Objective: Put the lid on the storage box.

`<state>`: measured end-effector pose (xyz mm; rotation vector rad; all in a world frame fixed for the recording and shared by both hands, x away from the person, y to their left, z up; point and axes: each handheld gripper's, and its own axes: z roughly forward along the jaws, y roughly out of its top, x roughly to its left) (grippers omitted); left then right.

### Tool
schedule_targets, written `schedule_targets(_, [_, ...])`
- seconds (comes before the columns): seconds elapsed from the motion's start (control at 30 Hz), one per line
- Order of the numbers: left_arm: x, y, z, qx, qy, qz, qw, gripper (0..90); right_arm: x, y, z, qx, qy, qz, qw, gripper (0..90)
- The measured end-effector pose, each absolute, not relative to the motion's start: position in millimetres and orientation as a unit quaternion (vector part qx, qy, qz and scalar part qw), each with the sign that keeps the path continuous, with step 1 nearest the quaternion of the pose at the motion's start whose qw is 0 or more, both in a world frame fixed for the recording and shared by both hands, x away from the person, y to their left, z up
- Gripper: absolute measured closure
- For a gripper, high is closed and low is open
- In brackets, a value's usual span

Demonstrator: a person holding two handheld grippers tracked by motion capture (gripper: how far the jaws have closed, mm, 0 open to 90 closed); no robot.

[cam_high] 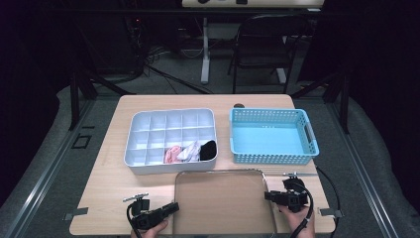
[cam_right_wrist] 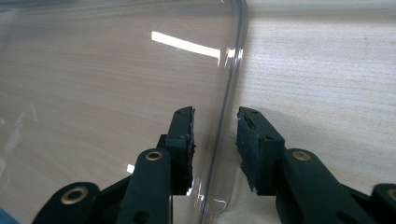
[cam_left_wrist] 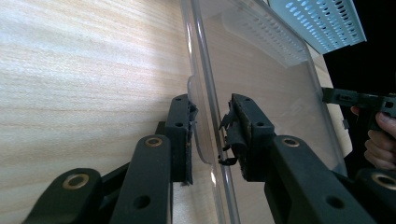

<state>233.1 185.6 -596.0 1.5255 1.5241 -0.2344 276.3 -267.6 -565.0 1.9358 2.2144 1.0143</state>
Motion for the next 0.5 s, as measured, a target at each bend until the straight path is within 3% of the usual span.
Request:
schedule_targets(0.3, [232.0,184.8,-594.9,0.622,0.626,-0.083,0.463,72.4,275.1,-267.8,-564.4,0.618,0.715,0.326,0.009,61.5])
schedule_targets(0.5, [232.9,185.8,-595.0,0.624,0.624,-0.087,0.462,72.5,276.0,-270.6,-564.4,0.617,0.716,0.327,-0.002,62.7])
